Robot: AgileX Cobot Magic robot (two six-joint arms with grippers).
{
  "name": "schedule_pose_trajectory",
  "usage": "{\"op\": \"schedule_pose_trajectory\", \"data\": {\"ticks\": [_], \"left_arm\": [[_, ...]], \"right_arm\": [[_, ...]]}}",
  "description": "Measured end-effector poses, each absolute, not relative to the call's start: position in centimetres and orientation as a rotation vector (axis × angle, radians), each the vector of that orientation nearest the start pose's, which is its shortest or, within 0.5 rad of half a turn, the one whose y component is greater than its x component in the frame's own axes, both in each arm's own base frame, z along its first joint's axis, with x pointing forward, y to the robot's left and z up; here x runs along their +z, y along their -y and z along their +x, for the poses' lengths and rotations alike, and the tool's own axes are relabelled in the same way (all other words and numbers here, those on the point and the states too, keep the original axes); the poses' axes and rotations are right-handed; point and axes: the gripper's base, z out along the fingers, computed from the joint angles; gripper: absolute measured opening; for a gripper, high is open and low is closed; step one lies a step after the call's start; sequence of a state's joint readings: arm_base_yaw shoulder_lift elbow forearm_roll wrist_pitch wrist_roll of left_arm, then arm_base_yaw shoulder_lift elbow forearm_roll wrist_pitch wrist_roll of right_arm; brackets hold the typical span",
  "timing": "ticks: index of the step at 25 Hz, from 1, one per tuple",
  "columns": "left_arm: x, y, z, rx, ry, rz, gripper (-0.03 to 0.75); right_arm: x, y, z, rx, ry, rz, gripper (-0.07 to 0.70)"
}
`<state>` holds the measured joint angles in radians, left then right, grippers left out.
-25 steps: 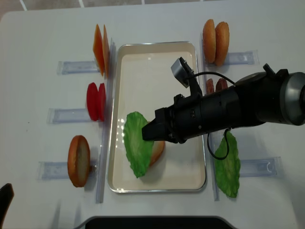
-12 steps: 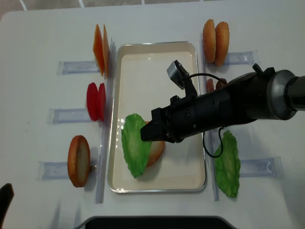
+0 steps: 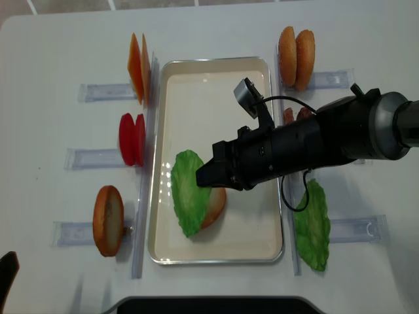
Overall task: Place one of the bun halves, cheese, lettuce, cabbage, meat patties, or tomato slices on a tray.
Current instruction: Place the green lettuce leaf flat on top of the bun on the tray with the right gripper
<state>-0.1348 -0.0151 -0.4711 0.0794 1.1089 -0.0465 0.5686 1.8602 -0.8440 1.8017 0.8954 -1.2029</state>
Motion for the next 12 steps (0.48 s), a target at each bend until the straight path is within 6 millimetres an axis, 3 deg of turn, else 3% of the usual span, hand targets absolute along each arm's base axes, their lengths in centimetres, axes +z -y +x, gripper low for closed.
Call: {"op": "schedule_pose_trajectory", "data": {"ticks": [12], "left_arm": [[26.55, -0.72, -0.52, -0.013, -2.102, 0.088, 0.454]], "right_arm": [[15.93, -23.71, 24.32, 1.586, -2.418, -0.416, 0.024]]}}
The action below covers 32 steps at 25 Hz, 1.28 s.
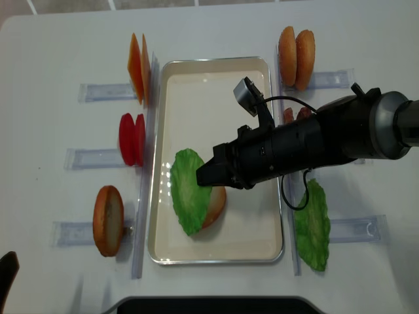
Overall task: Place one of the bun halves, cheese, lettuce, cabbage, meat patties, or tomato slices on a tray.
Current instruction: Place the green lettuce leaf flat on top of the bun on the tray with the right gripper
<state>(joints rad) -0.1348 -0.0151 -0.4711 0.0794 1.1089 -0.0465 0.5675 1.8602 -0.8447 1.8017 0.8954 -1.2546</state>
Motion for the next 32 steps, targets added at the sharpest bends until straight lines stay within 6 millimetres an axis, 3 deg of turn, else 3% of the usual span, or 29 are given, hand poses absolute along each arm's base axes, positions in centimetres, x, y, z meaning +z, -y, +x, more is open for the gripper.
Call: {"op": "schedule_pose_trajectory", "data": {"ticks": [8, 17, 26, 32], "left_arm": [[26.55, -0.72, -0.52, -0.013, -2.102, 0.088, 0.454], [26.55, -0.72, -0.52, -0.013, -2.102, 0.088, 0.454], [26.55, -0.72, -0.52, -0.013, -2.102, 0.088, 0.454], [26.55, -0.72, -0.52, -0.013, -2.102, 0.088, 0.454]], "right_arm": [[15.71, -23.60, 24.52, 1.523, -2.404, -0.456, 0.050], [15.61, -23.55, 24.61, 1.489, -2.392, -0.485, 0.222], [15.29, -23.37, 24.87, 1.407, -2.389, -0.517, 0.284], [15.06, -23.22, 25.02, 1.359, -2.402, -0.521, 0.421]]}}
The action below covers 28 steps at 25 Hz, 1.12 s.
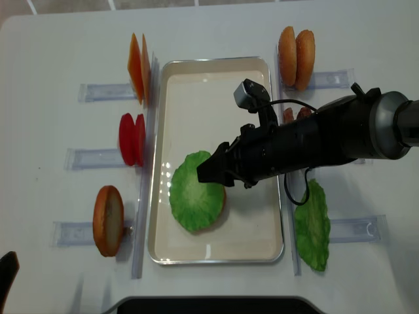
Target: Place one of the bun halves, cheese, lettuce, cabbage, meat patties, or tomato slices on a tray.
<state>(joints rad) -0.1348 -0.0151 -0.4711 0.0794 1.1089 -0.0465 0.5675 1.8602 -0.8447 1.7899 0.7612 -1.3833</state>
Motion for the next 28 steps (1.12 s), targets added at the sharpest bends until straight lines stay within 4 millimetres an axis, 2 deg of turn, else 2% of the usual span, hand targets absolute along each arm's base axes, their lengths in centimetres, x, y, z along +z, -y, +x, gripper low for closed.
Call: {"op": "schedule_pose_trajectory", "data": {"ticks": [3, 11, 20, 28], "left_arm": [[26.6, -0.7, -0.5, -0.013, -2.102, 0.088, 0.454], [26.6, -0.7, -0.5, -0.013, -2.102, 0.088, 0.454], [26.6, -0.7, -0.5, -0.013, -2.102, 0.088, 0.454], [26.6, -0.7, -0.5, -0.013, -2.102, 0.088, 0.454]], "right_arm": [[14.9, -23.1, 25.1, 1.329, -2.411, -0.528, 0.448], [14.8, -22.8, 25.4, 1.247, -2.426, -0.517, 0.457], [16.7, -22.5, 25.4, 1.193, -2.370, -0.540, 0.456], [20.4, -21.5, 24.2, 1.107, -2.308, -0.678, 0.456]]}}
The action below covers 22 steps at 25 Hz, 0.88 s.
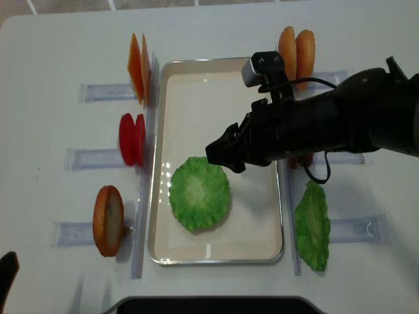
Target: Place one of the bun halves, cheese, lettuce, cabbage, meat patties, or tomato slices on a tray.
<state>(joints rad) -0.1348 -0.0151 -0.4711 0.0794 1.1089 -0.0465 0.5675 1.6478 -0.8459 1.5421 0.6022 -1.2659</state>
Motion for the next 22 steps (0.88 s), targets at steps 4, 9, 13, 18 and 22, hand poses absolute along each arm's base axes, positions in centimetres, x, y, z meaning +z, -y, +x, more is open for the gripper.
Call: {"op": "schedule_pose_trajectory", "data": {"ticks": [4, 9, 13, 18, 22], "left_arm": [[26.6, -0.7, -0.5, -0.013, -2.102, 0.088, 0.454], [26.6, -0.7, -0.5, -0.013, -2.102, 0.088, 0.454], [26.6, -0.7, -0.5, -0.013, -2.102, 0.088, 0.454], [26.6, -0.7, -0.5, -0.013, -2.102, 0.088, 0.454], [26.6, -0.7, -0.5, -0.013, -2.102, 0.088, 0.454]], "right_arm": [[22.3, -20.5, 23.2, 1.024, -2.323, -0.720, 0.455], [25.0, -17.9, 22.2, 0.873, -2.354, -0.726, 0.436], [26.5, -14.7, 22.0, 0.728, -2.419, -0.642, 0.423], [28.4, -9.5, 21.0, 0.513, -2.515, -0.492, 0.421], [30.1, -5.2, 19.3, 0.325, -2.525, -0.321, 0.396]]}}
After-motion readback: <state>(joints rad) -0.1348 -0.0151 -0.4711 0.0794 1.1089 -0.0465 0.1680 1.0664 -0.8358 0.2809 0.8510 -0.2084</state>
